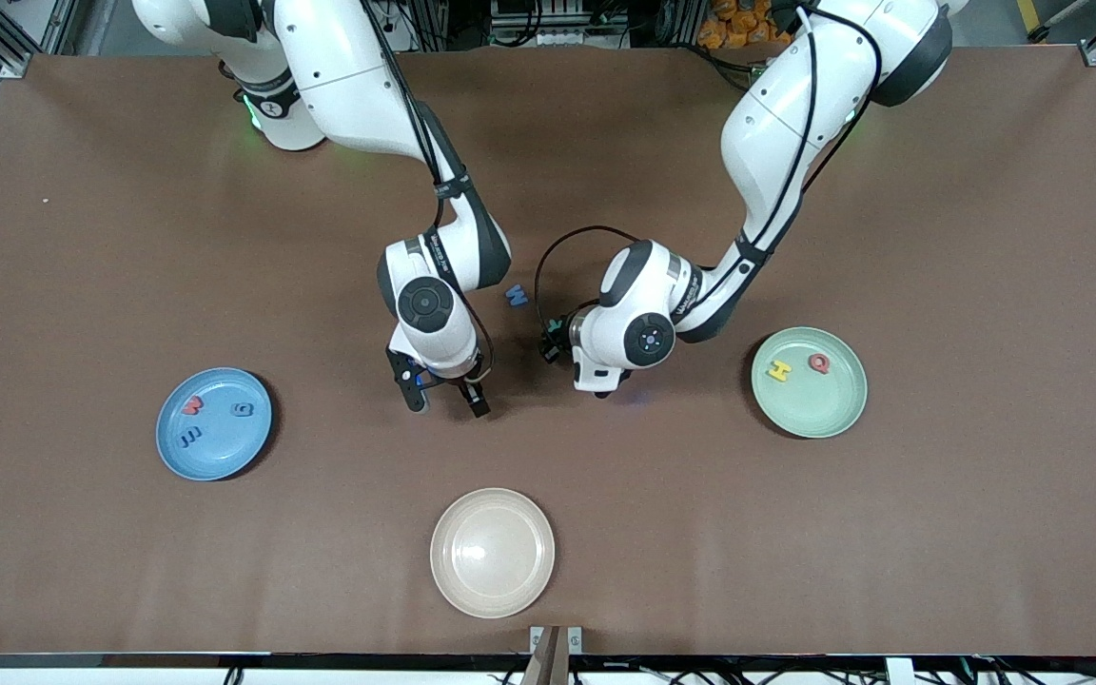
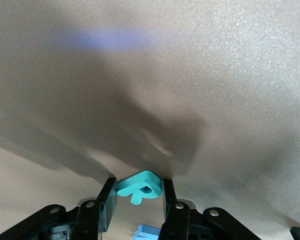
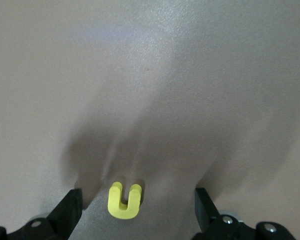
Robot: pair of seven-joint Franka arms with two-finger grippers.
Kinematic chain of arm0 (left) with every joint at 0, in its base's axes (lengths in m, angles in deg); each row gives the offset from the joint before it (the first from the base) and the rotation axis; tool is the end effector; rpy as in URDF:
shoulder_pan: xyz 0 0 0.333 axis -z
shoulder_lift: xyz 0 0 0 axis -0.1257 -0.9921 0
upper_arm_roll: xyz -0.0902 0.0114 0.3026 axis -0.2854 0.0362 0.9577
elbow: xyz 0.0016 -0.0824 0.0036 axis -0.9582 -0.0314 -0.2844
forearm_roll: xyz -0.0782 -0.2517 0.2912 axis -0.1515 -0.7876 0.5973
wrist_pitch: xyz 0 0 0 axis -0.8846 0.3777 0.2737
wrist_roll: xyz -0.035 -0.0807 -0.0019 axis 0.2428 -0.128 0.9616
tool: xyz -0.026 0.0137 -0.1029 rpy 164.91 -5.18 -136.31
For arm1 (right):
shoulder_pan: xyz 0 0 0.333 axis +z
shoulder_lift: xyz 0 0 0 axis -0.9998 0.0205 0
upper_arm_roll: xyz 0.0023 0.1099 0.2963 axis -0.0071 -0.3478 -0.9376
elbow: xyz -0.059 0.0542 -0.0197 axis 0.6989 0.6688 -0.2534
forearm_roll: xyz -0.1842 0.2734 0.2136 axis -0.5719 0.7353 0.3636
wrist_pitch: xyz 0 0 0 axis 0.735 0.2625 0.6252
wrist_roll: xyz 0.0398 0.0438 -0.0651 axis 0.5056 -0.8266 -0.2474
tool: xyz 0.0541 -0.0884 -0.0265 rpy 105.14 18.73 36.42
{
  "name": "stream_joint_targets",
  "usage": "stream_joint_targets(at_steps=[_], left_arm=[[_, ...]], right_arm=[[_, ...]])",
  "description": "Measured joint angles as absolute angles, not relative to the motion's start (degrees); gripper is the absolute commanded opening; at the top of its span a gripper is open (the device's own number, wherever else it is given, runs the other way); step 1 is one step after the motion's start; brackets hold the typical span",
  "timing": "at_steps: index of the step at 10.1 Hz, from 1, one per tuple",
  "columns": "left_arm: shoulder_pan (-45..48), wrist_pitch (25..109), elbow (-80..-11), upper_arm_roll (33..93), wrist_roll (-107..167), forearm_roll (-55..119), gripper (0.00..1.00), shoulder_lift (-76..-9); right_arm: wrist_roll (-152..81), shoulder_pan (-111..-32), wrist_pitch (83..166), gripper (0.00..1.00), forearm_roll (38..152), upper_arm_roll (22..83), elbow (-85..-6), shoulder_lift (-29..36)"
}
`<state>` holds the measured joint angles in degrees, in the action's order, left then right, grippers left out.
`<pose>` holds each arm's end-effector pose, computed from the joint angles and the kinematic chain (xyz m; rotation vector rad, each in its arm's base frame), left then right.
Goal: Sort upper and lower case letters into plates
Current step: 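Drop the R on the green plate while the right drops u on blue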
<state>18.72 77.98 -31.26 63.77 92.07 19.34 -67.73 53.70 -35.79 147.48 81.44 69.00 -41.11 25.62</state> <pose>0.5254 -0.4663 0.1539 2.6409 1.0933 -0.7252 0.5700 0.3770 0.1696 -2.6324 1.6570 -0.0286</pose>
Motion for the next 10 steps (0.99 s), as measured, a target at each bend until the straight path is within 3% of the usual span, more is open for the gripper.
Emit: stream_joint_targets(at_steps=[4,5,6,10], left_arm=[[18.7,78.0,-31.3,63.8,92.1,19.3,0.31,-67.7],[18.7,78.0,-31.3,63.8,92.1,19.3,0.31,-67.7],[18.7,78.0,-31.3,63.8,92.1,19.3,0.31,-67.7],[18.5,78.0,-31.3,63.8,92.1,19.3,0.31,-67.6]], right_arm=[[53.7,-35.8,147.5,1.0,81.4,69.0,-40.1,25.7],[53.7,-35.8,147.5,0.45,81.4,69.0,-40.1,25.7],[53.7,-35.8,147.5,0.0,81.4,69.0,-40.1,25.7],[53.5,-35.7,147.3,0.0,80.2,69.0,-39.4,25.8]])
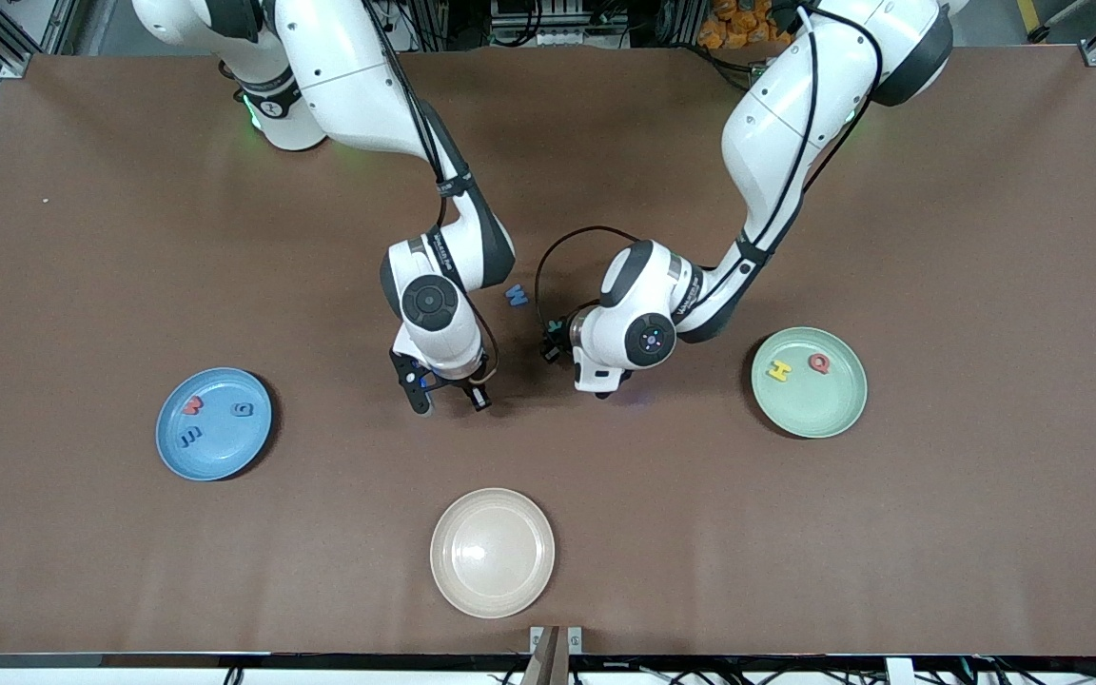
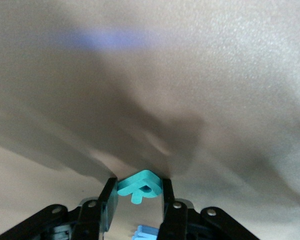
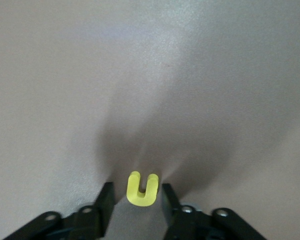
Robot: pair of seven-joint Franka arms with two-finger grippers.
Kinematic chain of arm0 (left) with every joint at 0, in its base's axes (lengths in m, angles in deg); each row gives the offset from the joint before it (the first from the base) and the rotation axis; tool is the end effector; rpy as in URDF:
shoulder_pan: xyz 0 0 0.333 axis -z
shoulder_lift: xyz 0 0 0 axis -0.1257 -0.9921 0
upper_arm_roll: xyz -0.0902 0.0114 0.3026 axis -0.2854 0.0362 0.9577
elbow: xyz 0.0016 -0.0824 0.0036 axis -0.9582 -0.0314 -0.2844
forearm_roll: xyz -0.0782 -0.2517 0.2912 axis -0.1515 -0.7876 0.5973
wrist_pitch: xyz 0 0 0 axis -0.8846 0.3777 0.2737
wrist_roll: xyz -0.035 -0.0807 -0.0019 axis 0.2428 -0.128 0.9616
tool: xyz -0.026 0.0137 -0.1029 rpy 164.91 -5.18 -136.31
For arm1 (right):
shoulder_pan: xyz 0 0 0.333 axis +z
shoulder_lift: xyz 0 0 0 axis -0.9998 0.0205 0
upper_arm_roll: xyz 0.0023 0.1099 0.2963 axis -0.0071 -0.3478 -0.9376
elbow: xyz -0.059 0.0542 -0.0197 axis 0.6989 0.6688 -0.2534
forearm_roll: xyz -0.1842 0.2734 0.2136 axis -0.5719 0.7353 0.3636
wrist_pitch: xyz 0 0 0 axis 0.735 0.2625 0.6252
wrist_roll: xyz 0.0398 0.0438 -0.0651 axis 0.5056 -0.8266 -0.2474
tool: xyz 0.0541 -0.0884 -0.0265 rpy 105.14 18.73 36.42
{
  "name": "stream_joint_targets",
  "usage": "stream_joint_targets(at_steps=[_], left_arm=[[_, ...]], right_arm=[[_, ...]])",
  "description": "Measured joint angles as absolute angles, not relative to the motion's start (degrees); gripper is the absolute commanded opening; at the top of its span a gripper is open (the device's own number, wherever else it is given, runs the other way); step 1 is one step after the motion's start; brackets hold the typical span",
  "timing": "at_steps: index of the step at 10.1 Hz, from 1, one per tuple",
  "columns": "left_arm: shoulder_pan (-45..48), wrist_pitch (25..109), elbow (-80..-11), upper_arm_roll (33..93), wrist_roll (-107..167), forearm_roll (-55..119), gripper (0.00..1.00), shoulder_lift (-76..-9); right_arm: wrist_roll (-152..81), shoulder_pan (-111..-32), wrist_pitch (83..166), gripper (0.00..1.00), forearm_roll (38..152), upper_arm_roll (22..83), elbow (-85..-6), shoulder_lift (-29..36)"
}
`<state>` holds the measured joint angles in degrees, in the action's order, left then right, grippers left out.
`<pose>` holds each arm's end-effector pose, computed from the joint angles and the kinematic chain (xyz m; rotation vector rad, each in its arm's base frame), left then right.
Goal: Sort upper and lower case letters into plates
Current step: 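Drop the R on the green plate while the right drops u on blue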
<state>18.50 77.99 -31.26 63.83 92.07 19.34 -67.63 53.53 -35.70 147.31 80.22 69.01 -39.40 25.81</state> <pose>0.5279 -0.4640 0.1549 2.6376 1.0984 -0.7215 0.5749 0.3859 0.1789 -2.6444 1.6135 -0.0590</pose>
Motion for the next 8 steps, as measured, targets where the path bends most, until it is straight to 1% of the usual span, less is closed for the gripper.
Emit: stream_joint_targets(at_steps=[3,5,6,8], left_arm=[[18.0,77.5,-31.2,63.9,92.1,19.3,0.31,-67.4],[16.5,73.3,-31.1,64.0,92.1,19.3,0.31,-65.6],[15.0,70.3,-31.1,64.0,91.2,19.3,0.31,-64.4],[12.3,64.9,-31.2,64.2,87.2,19.3,0.31,-62.9]], right_arm=[[53.2,-35.6,147.2,0.0,79.4,69.0,-39.0,25.8],[50.3,-35.7,146.9,0.0,78.5,70.2,-39.0,25.8],[47.2,-35.8,145.7,0.0,78.1,71.9,-38.9,25.8],[39.4,-36.1,140.5,0.0,78.0,76.9,-37.1,25.7]])
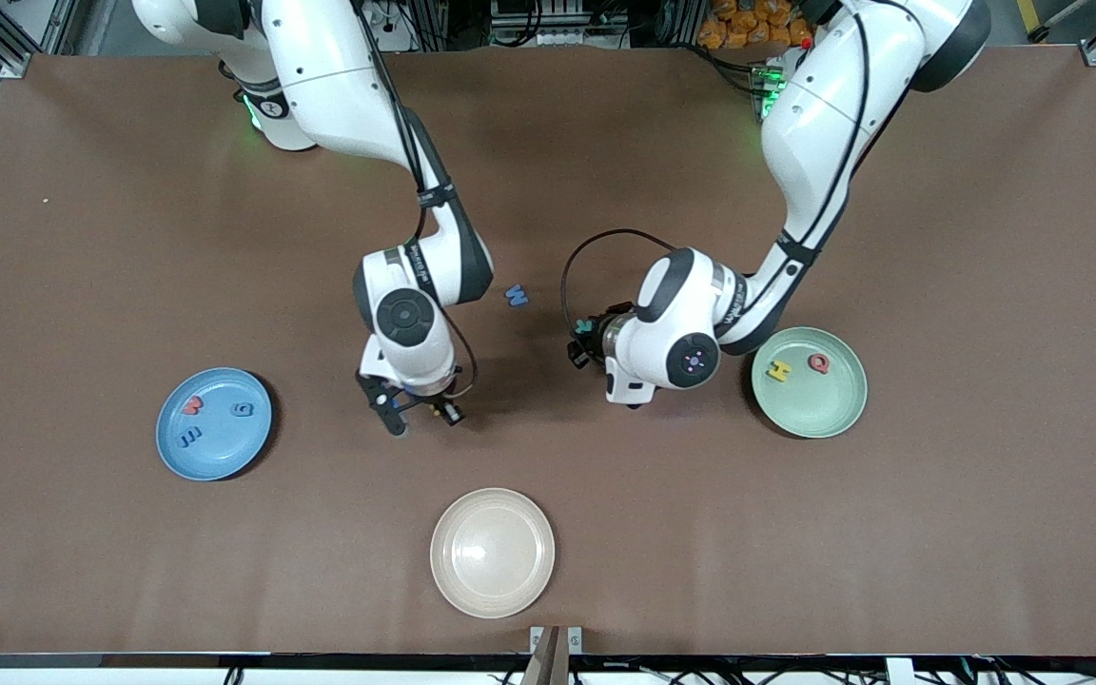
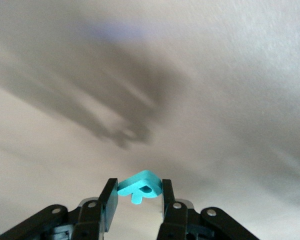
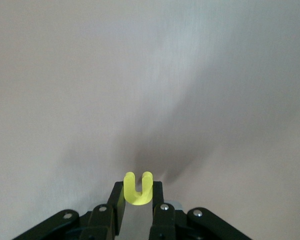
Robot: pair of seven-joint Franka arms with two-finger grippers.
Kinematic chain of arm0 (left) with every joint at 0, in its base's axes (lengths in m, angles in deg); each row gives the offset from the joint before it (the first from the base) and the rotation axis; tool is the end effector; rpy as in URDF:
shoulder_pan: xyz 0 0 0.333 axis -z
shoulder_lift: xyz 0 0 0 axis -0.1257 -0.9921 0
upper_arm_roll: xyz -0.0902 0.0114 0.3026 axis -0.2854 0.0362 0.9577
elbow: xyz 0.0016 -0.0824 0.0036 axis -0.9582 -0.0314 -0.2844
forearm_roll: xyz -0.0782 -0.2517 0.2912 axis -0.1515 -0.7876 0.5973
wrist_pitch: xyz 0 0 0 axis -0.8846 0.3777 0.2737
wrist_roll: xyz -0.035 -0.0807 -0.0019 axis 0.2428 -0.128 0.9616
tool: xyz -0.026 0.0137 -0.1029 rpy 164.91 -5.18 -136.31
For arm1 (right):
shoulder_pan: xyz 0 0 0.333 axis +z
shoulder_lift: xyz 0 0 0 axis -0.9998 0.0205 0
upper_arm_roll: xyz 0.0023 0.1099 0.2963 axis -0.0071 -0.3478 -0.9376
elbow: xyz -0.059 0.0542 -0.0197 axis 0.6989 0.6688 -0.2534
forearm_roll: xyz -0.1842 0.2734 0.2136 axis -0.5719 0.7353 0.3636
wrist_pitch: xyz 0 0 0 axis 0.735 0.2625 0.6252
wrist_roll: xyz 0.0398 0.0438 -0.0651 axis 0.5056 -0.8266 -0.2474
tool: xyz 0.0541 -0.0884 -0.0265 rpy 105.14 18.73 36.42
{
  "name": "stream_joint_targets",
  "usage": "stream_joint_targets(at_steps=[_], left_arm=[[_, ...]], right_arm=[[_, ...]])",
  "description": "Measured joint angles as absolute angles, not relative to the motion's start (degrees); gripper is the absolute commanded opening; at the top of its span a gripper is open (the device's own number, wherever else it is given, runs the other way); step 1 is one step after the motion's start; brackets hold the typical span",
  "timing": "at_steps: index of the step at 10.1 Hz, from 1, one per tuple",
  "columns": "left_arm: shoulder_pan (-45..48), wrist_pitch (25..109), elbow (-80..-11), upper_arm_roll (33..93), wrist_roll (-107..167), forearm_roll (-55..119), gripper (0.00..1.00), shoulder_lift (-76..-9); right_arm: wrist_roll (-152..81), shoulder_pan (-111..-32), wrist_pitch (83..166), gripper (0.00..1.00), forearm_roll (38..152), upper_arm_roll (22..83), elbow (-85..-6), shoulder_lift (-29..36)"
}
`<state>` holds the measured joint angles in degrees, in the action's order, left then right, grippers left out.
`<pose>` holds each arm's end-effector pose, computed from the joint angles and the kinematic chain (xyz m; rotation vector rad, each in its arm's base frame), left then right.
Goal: Sort upper and lower case letters into plates
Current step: 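Drop the R on the green plate while the right drops u on blue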
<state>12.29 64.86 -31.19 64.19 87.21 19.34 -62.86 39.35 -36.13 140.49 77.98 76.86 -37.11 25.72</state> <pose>0.5598 -0.4036 0.1994 2.6772 1.0354 -0.8525 0.6187 0.3230 0.2107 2.7657 -1.3622 0.1446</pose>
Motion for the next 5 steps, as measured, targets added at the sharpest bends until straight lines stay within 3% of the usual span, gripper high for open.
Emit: stream_joint_targets(at_steps=[5], left_arm=[[4.1,50.7,-31.3,64.5,74.8,25.6,0.32,-59.0]], right_arm=[[15.4,-43.0,132.9,0.0,78.1,85.2,-35.5,24.3]])
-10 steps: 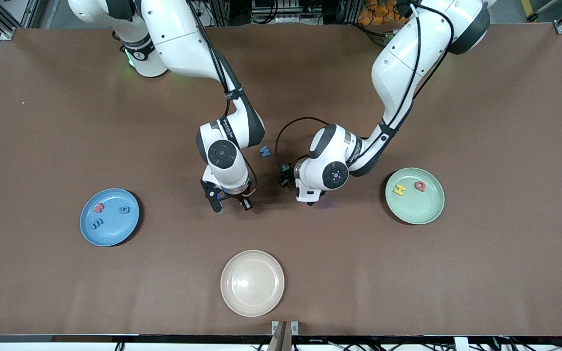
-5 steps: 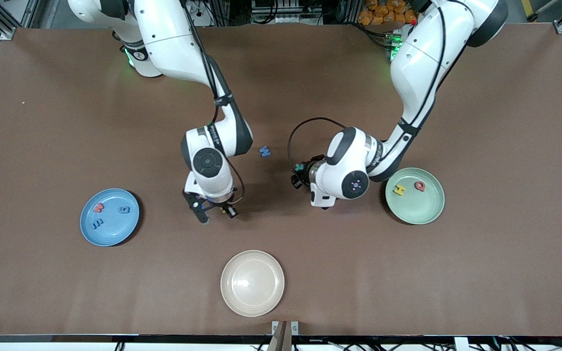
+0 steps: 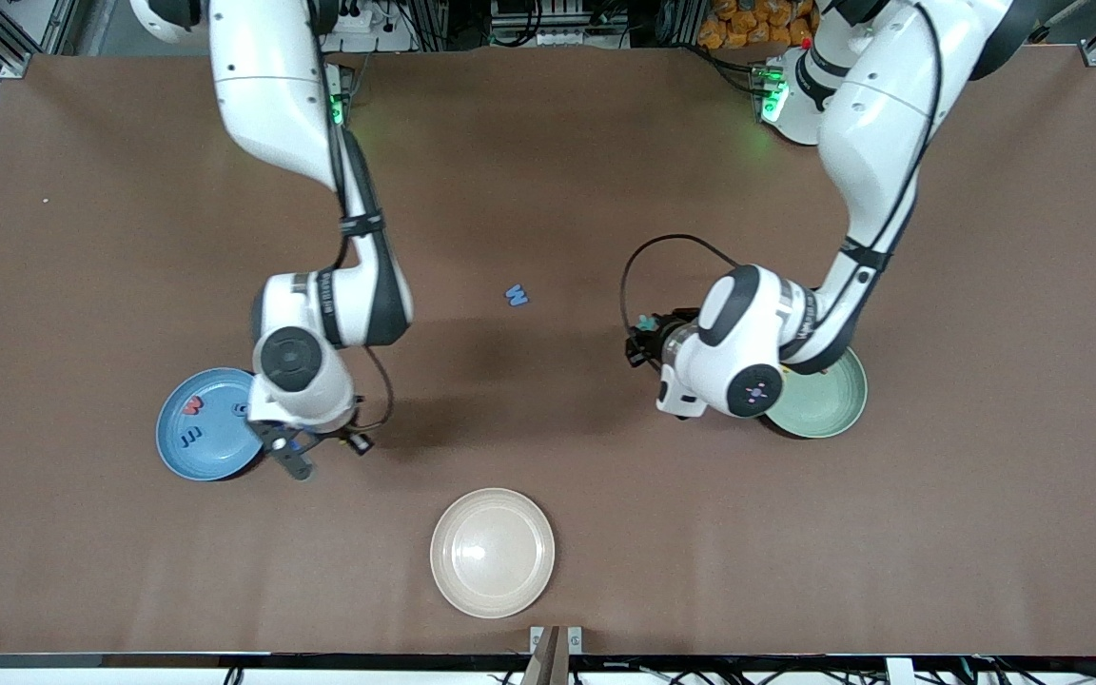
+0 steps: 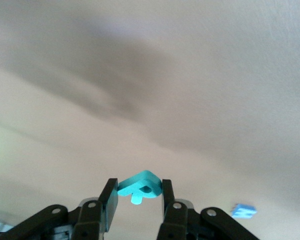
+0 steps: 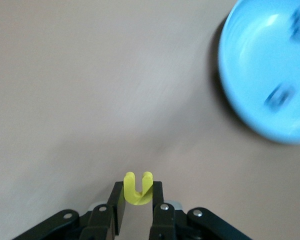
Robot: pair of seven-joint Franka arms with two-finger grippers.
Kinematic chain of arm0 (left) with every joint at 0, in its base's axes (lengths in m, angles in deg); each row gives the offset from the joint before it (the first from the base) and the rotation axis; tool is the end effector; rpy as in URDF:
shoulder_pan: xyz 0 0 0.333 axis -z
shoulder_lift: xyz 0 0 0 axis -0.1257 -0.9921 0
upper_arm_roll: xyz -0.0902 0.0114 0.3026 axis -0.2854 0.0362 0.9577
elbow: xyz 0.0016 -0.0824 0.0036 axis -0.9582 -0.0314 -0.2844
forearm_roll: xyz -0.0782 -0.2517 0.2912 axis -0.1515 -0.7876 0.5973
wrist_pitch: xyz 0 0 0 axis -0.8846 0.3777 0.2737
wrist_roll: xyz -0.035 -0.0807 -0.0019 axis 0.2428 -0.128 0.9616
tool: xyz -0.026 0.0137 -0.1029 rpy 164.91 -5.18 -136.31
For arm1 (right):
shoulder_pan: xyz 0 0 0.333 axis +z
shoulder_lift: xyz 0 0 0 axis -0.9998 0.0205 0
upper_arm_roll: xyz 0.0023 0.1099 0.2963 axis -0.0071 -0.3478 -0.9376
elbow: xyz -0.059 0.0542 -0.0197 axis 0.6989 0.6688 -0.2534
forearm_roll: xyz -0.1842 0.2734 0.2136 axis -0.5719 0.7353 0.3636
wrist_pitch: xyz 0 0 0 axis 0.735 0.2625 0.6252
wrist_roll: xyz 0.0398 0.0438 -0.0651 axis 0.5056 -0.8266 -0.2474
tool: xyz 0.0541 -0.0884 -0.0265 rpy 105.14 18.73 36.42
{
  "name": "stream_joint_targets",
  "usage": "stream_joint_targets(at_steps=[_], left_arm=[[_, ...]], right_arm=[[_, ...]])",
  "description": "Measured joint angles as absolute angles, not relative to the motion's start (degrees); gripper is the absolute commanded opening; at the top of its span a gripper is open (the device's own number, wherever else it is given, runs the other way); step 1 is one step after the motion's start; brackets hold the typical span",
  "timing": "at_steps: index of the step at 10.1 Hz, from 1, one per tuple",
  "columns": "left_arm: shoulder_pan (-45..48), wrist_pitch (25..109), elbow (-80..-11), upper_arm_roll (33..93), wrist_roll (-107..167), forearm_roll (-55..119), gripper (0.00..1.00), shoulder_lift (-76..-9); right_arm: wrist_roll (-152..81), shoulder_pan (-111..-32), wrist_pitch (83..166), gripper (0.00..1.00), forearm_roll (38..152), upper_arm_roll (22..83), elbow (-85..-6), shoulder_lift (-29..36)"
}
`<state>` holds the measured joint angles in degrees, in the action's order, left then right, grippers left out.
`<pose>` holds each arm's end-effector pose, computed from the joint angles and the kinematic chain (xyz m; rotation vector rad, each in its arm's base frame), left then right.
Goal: Sort upper and lower case letters into plates
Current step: 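Drop the R on the green plate while the right drops u on blue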
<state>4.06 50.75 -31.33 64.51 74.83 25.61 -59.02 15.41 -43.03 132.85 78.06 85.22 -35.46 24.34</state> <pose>0.5887 -0.3082 0.2297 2.8171 0.7834 -0.9418 0.6761 0.1770 0.2593 2.7989 -1.0624 0.1135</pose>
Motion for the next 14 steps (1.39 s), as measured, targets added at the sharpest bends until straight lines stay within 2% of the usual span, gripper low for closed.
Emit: stream_joint_targets(at_steps=[3,8,9,10,11,13,14], left_arm=[[-2.2,46.9,-31.7,64.6,64.9,32.2,0.32,-56.7],[-9.8,47.3,-33.6,64.9,50.0,40.5,0.32,-57.1],[-10.0,47.7,-33.6,64.9,48.2,41.1,0.36,-57.3],[-10.4,48.1,-33.7,64.9,46.8,41.3,0.57,-57.5],[-10.9,48.3,-33.7,65.0,45.8,41.3,1.0,-57.7],[-11.4,48.5,-33.8,65.0,45.3,41.3,1.0,-57.9],[-11.4,48.6,-33.8,65.0,45.3,41.3,1.0,-58.0]], right_arm=[[4.5,-49.2,126.2,0.0,78.1,85.7,-35.3,20.0],[0.3,-50.7,124.3,0.0,78.1,85.5,-36.2,18.9],[-2.3,-51.8,124.3,0.0,78.1,85.5,-37.1,18.9],[-5.4,-53.2,124.3,0.0,78.1,85.5,-37.7,19.0],[-8.8,-54.9,124.3,0.0,78.0,85.5,-37.9,19.1],[-15.0,-58.3,124.3,0.0,78.0,85.5,-38.4,19.1],[-17.7,-59.6,124.3,0.12,78.0,85.4,-38.7,19.1]])
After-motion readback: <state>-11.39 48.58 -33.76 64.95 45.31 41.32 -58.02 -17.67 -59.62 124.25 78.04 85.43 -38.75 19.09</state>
